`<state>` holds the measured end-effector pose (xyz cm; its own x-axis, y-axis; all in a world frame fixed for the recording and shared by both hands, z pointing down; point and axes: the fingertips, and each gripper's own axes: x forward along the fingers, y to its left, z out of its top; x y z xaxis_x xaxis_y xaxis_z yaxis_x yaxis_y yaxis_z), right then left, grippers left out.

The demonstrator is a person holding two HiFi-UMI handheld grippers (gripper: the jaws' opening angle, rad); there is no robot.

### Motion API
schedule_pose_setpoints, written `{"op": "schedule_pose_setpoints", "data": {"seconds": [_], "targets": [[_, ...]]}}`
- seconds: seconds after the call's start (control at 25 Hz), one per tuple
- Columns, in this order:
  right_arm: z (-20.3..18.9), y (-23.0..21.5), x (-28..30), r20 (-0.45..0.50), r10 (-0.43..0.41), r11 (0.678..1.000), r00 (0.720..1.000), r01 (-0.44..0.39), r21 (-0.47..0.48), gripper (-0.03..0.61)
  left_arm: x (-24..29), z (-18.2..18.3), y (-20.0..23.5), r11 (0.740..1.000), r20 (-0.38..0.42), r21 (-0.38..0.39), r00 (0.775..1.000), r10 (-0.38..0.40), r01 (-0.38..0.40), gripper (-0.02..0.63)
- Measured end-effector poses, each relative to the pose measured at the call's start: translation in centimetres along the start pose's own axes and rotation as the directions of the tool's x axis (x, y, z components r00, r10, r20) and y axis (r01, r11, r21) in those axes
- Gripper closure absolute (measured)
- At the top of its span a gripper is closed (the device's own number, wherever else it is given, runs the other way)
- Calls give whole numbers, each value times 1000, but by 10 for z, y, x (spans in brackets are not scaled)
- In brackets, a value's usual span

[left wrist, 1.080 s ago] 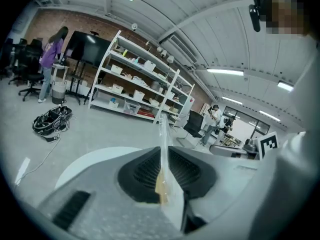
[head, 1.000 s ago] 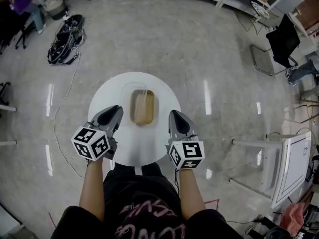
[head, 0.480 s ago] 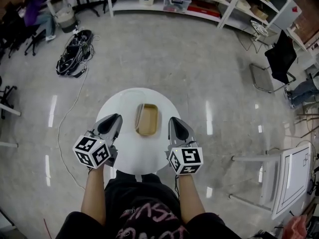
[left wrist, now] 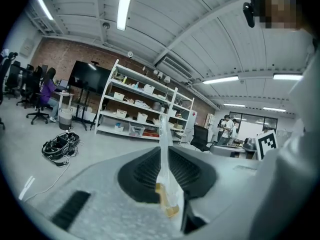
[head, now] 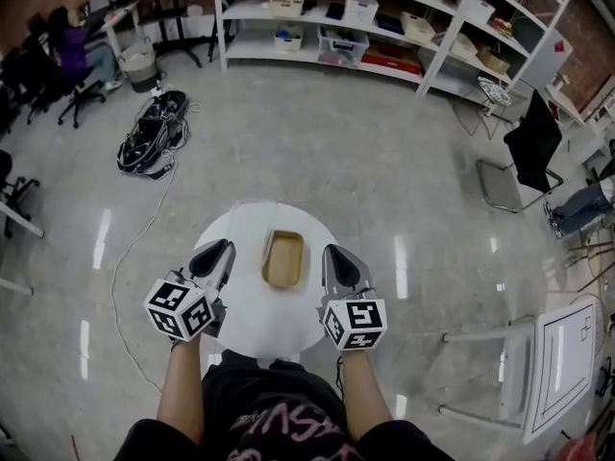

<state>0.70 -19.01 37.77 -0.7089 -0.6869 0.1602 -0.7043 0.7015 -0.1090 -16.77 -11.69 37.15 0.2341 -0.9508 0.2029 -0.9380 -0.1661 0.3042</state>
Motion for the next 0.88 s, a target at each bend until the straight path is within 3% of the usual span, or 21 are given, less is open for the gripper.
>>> {"op": "schedule_pose_setpoints", "data": {"seconds": [0.88], "targets": [[86, 10, -10, 114, 47, 995, 992, -37, -92, 569, -30, 86, -27, 988, 202, 129, 978, 54, -82, 568]]}}
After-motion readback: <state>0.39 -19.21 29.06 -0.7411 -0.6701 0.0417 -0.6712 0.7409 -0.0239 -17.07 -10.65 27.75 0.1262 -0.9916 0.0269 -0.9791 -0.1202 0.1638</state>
